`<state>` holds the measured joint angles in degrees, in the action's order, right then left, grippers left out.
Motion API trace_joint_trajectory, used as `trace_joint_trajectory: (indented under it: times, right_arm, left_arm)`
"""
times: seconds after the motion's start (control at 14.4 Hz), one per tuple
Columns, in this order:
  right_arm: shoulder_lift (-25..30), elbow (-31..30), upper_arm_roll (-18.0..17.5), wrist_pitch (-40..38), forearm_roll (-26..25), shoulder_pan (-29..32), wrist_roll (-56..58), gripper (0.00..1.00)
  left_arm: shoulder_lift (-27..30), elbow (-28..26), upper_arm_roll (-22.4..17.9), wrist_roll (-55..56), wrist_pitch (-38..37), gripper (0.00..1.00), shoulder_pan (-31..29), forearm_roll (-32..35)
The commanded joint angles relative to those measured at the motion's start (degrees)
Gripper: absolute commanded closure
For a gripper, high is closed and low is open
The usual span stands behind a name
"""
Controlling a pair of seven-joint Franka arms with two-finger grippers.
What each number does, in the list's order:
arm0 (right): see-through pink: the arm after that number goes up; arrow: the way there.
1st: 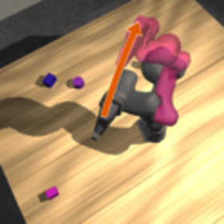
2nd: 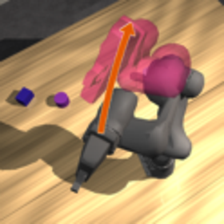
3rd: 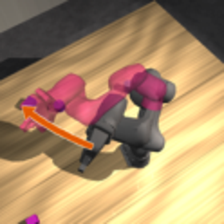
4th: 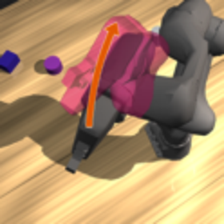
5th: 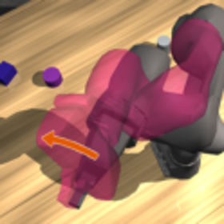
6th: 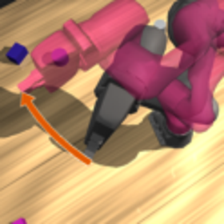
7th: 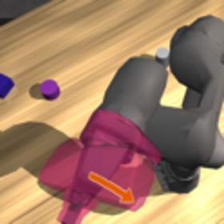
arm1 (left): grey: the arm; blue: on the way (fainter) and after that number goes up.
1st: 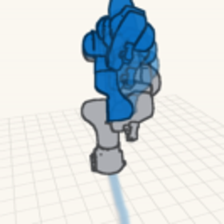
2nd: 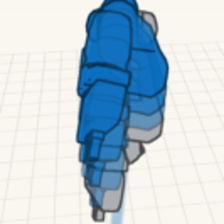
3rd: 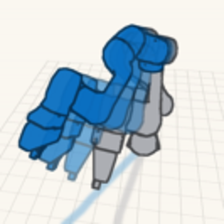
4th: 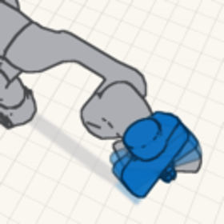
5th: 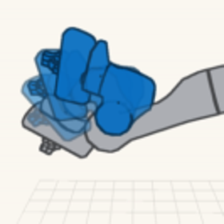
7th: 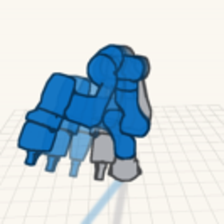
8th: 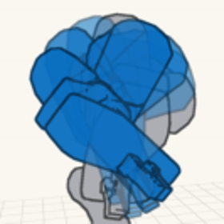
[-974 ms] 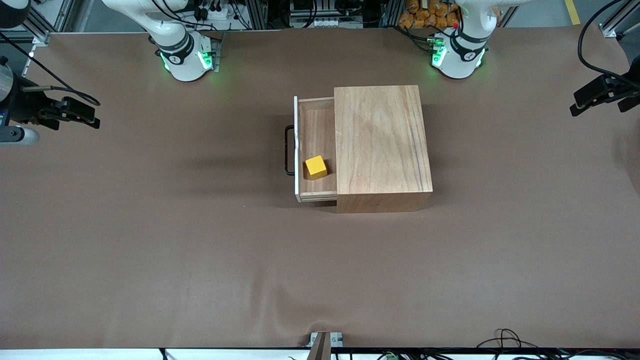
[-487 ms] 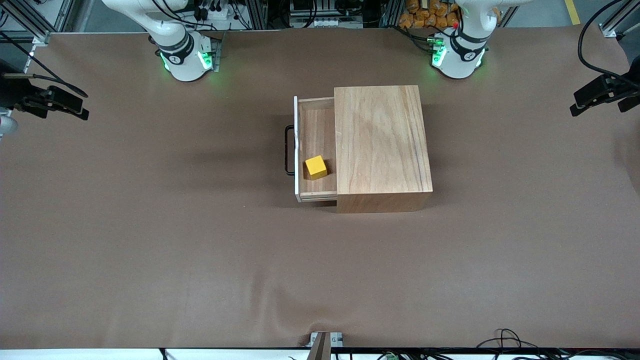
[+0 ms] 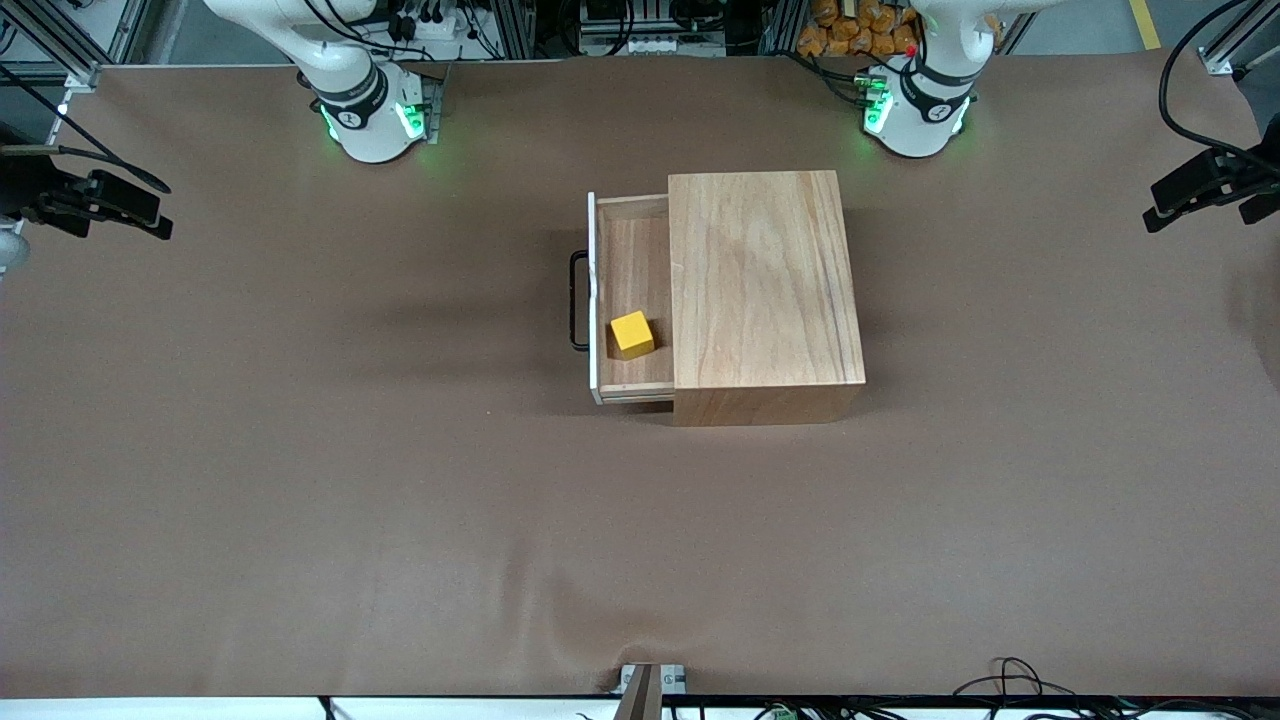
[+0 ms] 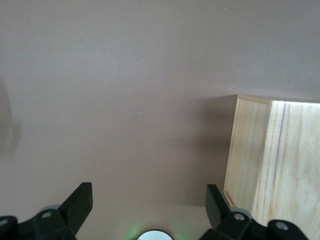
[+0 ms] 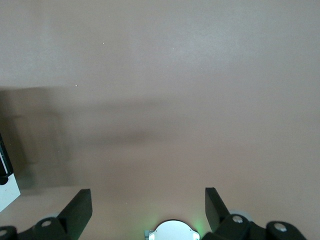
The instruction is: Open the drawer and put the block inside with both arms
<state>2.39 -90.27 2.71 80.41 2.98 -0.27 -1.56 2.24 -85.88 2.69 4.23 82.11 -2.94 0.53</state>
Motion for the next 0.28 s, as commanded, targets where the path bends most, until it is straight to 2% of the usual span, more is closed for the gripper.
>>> trace_joint_trajectory:
  times: [0.0,0.21]
  right_arm:
    - [0.6,0.1,-0.1,-0.4,-0.5,-0.3,0.6,0.00]
    - [0.4,-0.1,-0.2,-0.3,-0.5,-0.6,0.5,0.00]
  left_arm:
    - [0.7,0.3,0.3,-1.2,-0.7,0.00,-0.5,0.1]
    - [0.7,0.5,0.4,-0.9,-0.7,0.00,-0.3,-0.2]
